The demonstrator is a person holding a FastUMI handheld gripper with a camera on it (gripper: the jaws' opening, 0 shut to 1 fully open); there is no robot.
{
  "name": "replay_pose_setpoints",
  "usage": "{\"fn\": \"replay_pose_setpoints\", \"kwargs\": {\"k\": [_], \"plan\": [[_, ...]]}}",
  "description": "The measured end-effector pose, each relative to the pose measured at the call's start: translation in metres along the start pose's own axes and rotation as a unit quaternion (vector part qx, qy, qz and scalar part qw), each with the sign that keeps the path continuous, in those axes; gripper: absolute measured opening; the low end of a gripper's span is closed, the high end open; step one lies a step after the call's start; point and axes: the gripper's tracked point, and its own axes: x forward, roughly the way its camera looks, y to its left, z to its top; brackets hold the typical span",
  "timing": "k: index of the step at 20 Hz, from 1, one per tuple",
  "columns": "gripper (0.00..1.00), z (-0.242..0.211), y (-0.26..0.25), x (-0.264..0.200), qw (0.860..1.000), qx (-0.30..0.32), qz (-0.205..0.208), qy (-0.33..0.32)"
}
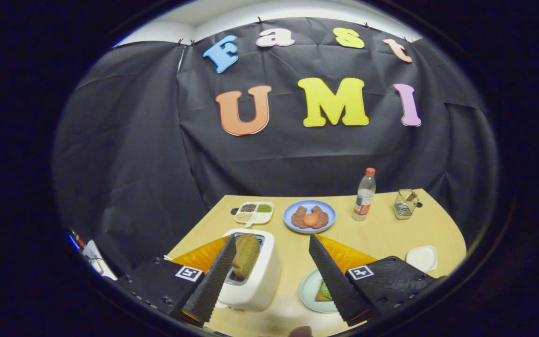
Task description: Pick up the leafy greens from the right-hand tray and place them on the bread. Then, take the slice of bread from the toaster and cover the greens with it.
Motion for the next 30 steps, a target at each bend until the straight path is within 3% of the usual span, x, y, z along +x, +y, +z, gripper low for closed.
{"fn": "replay_pose_setpoints", "kwargs": {"k": [4,11,15,19,22,30], "plan": [[0.96,-0.015,0.032,0.031,1.000,-0.002,-0.015,0.010],[0.93,-0.051,0.039,0.085,0.997,0.016,-0.060,0.053],[0.71,-0.059,0.042,0.096,0.995,0.003,-0.070,0.071],[0.36,-0.061,0.025,0.094,0.990,0.011,-0.116,0.080],[0.11,-0.057,0.030,0.094,0.991,0.018,-0.102,0.088],[0.11,0.018,0.034,0.037,0.999,0.009,-0.024,0.023]]}}
